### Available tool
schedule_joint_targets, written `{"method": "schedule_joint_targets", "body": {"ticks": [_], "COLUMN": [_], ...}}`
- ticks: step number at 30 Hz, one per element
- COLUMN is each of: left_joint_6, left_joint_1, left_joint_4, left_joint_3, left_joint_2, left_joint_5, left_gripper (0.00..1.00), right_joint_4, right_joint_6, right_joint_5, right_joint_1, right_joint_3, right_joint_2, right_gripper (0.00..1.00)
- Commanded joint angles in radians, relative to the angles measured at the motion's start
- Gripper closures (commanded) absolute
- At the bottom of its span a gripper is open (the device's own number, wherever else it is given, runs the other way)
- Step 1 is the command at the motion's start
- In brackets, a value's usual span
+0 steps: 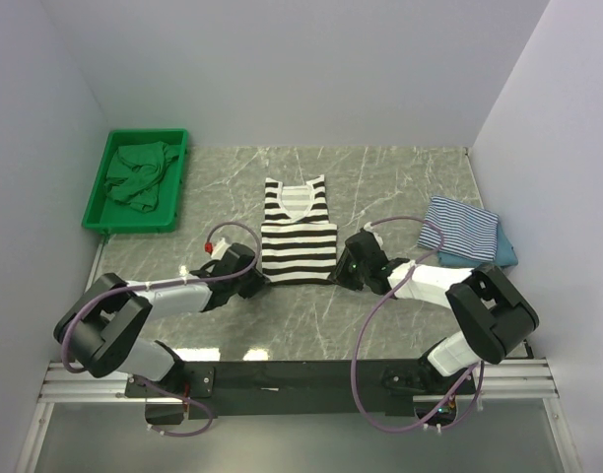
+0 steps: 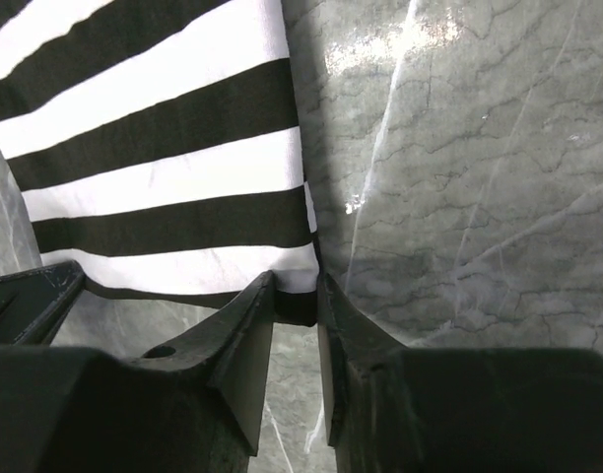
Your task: Fold and stack the tank tops
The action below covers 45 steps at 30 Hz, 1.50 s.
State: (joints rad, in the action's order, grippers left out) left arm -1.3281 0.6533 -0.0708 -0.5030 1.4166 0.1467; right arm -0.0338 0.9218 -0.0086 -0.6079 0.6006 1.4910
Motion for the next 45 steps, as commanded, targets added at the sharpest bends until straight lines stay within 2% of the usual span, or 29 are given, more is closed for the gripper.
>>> {"method": "schedule_joint_targets", "body": {"ticks": [1, 3, 4, 6, 7, 10, 13, 18, 23, 24, 27, 28, 30, 34, 38, 45], "left_joint_6": [0.029, 0.041, 0.050, 0.066, 0.075, 0.090, 0.084, 0.029, -0.095, -0.117, -0.229, -0.279, -0.322, -0.333, -0.254, 0.071], "left_joint_1": [0.000, 0.000, 0.002, 0.002, 0.005, 0.020, 0.051, 0.137, 0.325, 0.398, 0.508, 0.570, 0.624, 0.625, 0.542, 0.148], "left_joint_4": [0.068, 0.068, 0.094, 0.106, 0.112, 0.135, 0.175, 0.238, 0.406, 0.439, 0.589, 0.617, 0.693, 0.758, 0.747, 0.554], "left_joint_3": [-0.005, -0.020, -0.026, -0.041, -0.045, -0.054, -0.039, 0.043, 0.086, 0.080, 0.045, 0.034, -0.002, -0.066, -0.138, -0.222], "left_joint_2": [0.042, 0.047, 0.047, 0.048, 0.050, 0.038, 0.005, -0.116, -0.289, -0.312, -0.393, -0.428, -0.455, -0.511, -0.536, -0.470], "left_joint_5": [0.008, 0.011, 0.011, 0.011, 0.011, 0.011, 0.014, 0.021, 0.071, 0.080, 0.123, 0.134, 0.157, 0.206, 0.238, 0.113], "left_gripper": [0.85, 0.89, 0.95, 0.99, 1.00, 1.00, 0.99, 0.99, 0.99, 0.99, 0.99, 1.00, 0.99, 0.99, 0.99, 0.99], "right_joint_4": [0.104, 0.109, 0.117, 0.115, 0.118, 0.129, 0.147, 0.179, 0.287, 0.311, 0.412, 0.466, 0.517, 0.644, 0.641, 0.456], "right_joint_6": [-0.041, -0.050, -0.054, -0.061, -0.069, -0.078, -0.072, -0.032, 0.061, 0.096, 0.173, 0.187, 0.207, 0.172, 0.072, -0.136], "right_joint_5": [0.045, 0.050, 0.055, 0.052, 0.050, 0.052, 0.053, 0.056, 0.081, 0.091, 0.117, 0.122, 0.145, 0.229, 0.216, 0.047], "right_joint_1": [0.002, 0.003, 0.003, 0.000, 0.000, -0.010, -0.044, -0.107, -0.269, -0.298, -0.412, -0.430, -0.457, -0.448, -0.357, -0.113], "right_joint_3": [-0.018, -0.010, -0.007, -0.002, 0.001, 0.005, -0.013, -0.117, -0.186, -0.191, -0.183, -0.177, -0.141, -0.015, 0.122, 0.250], "right_joint_2": [0.048, 0.049, 0.051, 0.052, 0.052, 0.049, 0.014, -0.136, -0.331, -0.360, -0.475, -0.503, -0.580, -0.643, -0.571, -0.368], "right_gripper": [0.70, 0.72, 0.74, 0.79, 0.85, 0.95, 0.97, 0.99, 1.00, 1.00, 1.00, 1.00, 1.00, 0.97, 0.98, 0.99]}}
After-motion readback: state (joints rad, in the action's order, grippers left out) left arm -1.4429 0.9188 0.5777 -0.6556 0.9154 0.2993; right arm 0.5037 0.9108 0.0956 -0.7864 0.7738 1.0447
